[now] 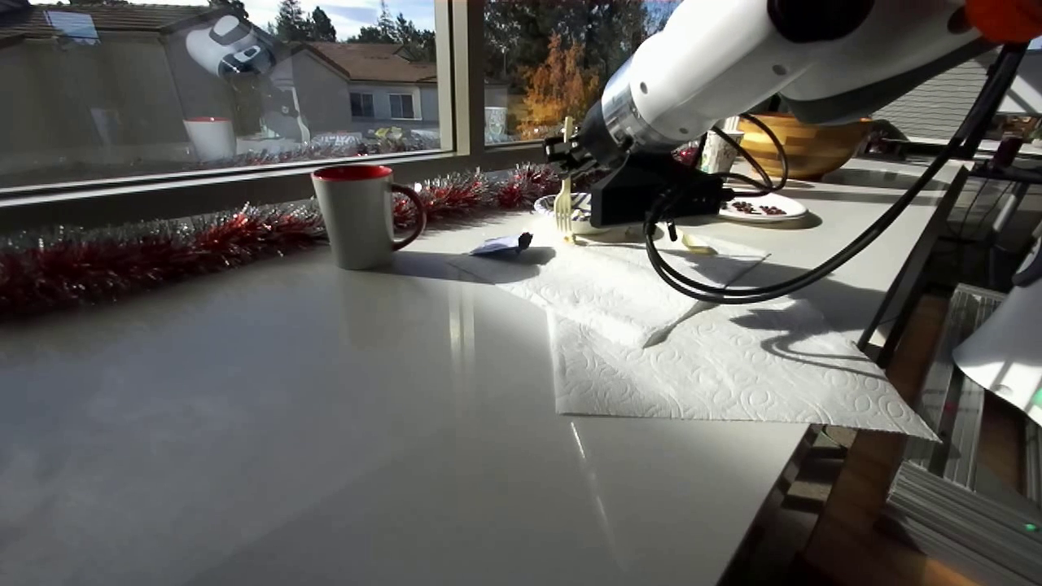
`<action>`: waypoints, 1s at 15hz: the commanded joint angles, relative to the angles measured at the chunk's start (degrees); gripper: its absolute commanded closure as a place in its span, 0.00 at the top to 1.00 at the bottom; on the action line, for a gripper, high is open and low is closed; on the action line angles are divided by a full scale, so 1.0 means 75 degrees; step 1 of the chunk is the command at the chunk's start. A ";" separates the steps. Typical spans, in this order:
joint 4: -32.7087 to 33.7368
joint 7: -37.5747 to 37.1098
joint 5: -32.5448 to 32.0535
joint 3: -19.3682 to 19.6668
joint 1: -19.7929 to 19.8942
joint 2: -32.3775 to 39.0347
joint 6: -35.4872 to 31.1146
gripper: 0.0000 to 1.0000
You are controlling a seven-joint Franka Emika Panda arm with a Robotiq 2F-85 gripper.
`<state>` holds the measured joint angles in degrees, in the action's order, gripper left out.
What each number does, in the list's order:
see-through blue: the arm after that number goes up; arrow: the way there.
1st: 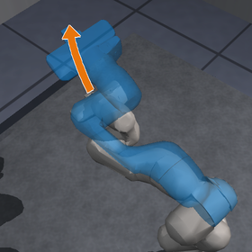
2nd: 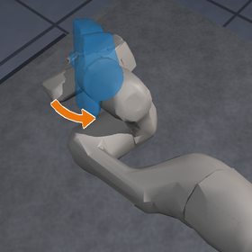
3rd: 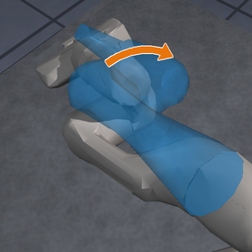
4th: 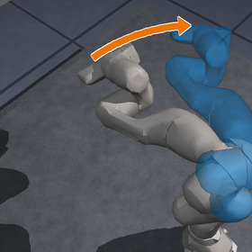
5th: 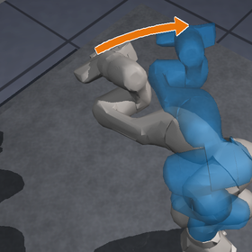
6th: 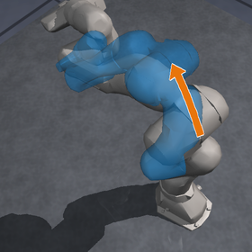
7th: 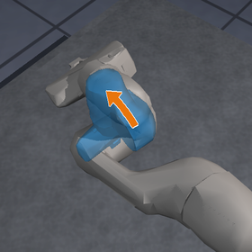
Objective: Use the fork to put the white object in the bowl
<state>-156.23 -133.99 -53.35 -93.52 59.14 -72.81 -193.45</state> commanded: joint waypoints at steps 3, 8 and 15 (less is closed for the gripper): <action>0.0066 -0.0203 0.0556 -0.0384 0.0085 -0.1081 -0.0454 0.03; 0.0053 -0.0145 0.0746 -0.0432 0.0116 -0.1262 -0.0480 0.03; 0.0019 -0.0034 0.0725 -0.0269 0.0044 -0.1199 -0.0564 0.03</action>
<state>-156.15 -133.96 -49.05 -96.06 60.33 -78.74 -195.76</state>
